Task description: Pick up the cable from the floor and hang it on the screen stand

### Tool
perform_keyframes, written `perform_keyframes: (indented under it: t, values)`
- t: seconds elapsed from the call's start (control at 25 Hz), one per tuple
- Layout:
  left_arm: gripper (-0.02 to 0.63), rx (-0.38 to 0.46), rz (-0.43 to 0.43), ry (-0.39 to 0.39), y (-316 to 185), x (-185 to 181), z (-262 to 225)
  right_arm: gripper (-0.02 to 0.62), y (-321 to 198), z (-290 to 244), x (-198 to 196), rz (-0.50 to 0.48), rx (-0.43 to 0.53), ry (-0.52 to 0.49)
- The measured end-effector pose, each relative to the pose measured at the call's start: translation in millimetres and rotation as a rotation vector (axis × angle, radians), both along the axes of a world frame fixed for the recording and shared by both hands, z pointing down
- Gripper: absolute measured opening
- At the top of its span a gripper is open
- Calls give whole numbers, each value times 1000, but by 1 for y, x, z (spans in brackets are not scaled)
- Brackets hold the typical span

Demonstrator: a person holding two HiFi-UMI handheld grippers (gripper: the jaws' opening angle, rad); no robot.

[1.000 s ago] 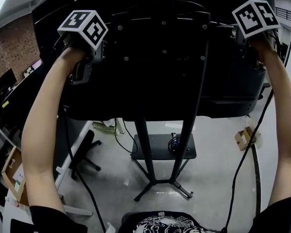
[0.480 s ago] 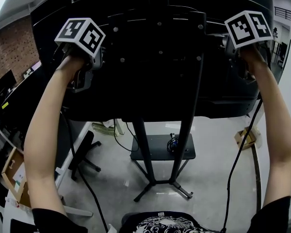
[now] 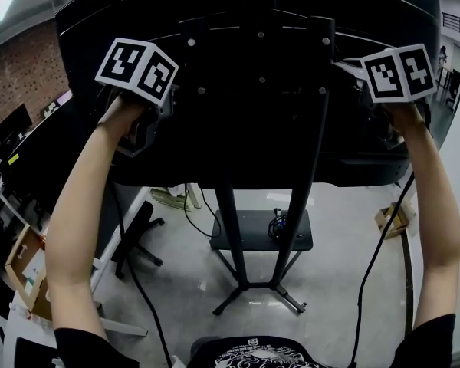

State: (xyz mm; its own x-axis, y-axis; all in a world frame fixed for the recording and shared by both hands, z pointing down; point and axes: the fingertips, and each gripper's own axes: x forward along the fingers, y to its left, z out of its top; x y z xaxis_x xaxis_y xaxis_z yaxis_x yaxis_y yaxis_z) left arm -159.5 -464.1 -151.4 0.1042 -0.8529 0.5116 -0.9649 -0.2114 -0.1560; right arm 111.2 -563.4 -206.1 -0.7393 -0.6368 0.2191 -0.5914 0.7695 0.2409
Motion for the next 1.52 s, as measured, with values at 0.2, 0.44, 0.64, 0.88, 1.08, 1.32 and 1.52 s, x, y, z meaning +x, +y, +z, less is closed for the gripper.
perform_keyframes:
  t: [0.2,0.44,0.64,0.88,1.08,1.32,1.52]
  values:
    - [29,150,-18,-92,0,-1,-3,31,3,-3,5,54,113,-26]
    - [87,273,-25,-146,13,-2,3,87,14,-9,15,128,210,-69]
    - [86,289,5,-124,34,-3,16,86,31,-1,23,218,224,-57]
    - [86,294,41,-63,65,-8,37,79,69,18,17,269,201,-71]
    - [86,337,79,-8,90,2,51,55,115,53,-5,250,157,-85]
    - [83,345,124,59,118,29,85,18,162,104,-27,247,105,-102]
    - [43,383,141,113,149,55,111,6,208,143,-47,225,57,-162]
